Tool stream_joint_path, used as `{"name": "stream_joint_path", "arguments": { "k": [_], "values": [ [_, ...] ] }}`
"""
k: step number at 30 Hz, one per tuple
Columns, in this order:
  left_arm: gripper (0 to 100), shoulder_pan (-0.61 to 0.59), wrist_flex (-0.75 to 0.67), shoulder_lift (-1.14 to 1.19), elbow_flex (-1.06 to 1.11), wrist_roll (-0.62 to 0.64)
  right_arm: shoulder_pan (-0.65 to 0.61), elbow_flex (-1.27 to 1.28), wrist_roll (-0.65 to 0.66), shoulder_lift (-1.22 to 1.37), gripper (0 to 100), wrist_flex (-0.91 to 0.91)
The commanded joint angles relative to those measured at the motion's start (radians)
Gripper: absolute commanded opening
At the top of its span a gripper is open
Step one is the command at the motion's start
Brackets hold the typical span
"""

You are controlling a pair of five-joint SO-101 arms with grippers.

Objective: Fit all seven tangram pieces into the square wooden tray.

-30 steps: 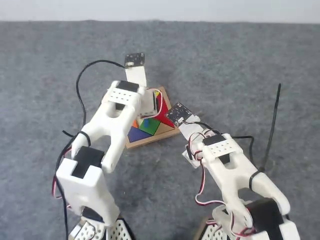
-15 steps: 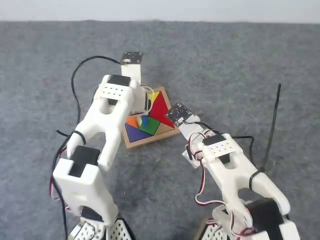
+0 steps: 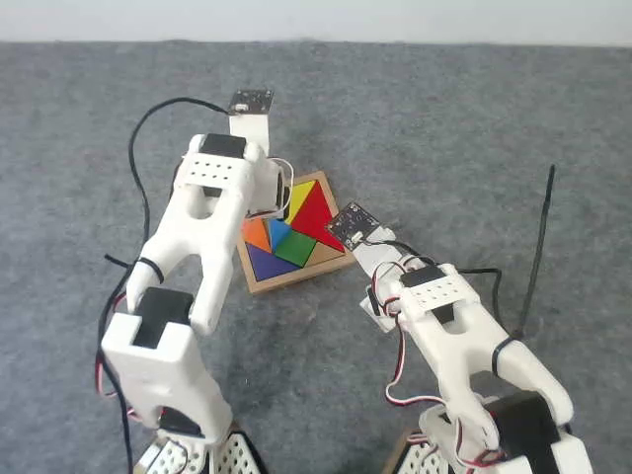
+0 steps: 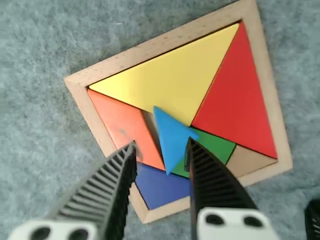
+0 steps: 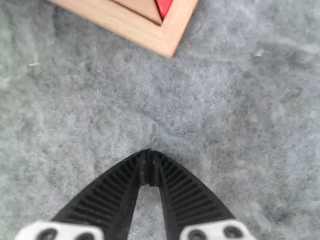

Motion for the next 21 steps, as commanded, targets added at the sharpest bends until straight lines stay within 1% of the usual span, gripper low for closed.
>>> {"name": "stream_joint_path", "arguments": {
  "k": [1, 4, 7, 9, 12, 15, 21],
  "values": [
    [15, 0.008, -0.110, -0.006, -0.019, 0.060, -0.033, 0.006, -0.003, -0.015, 0.9, -0.012],
    [14, 0.021, -0.189, -0.017, 0.012, 0.100, -0.033, 0.006, -0.003, -0.015, 0.9, -0.012],
    [6, 0.072, -0.203, 0.005, 0.019, 0.100, -0.033, 0.006, -0.003, -0.015, 0.9, -0.012],
    [3, 0.100, -0.218, 0.028, 0.027, 0.100, -0.033, 0.006, -0.003, -0.015, 0.9, -0.012],
    [3, 0.110, -0.224, 0.080, 0.030, 0.098, -0.033, 0.006, -0.003, -0.015, 0.9, -0.012],
    [3, 0.097, -0.221, 0.121, 0.028, 0.097, -0.033, 0.006, -0.003, -0.015, 0.9, -0.012],
    [3, 0.061, -0.172, 0.120, 0.024, 0.095, -0.033, 0.006, -0.003, -0.015, 0.9, -0.012]
  ]
}}
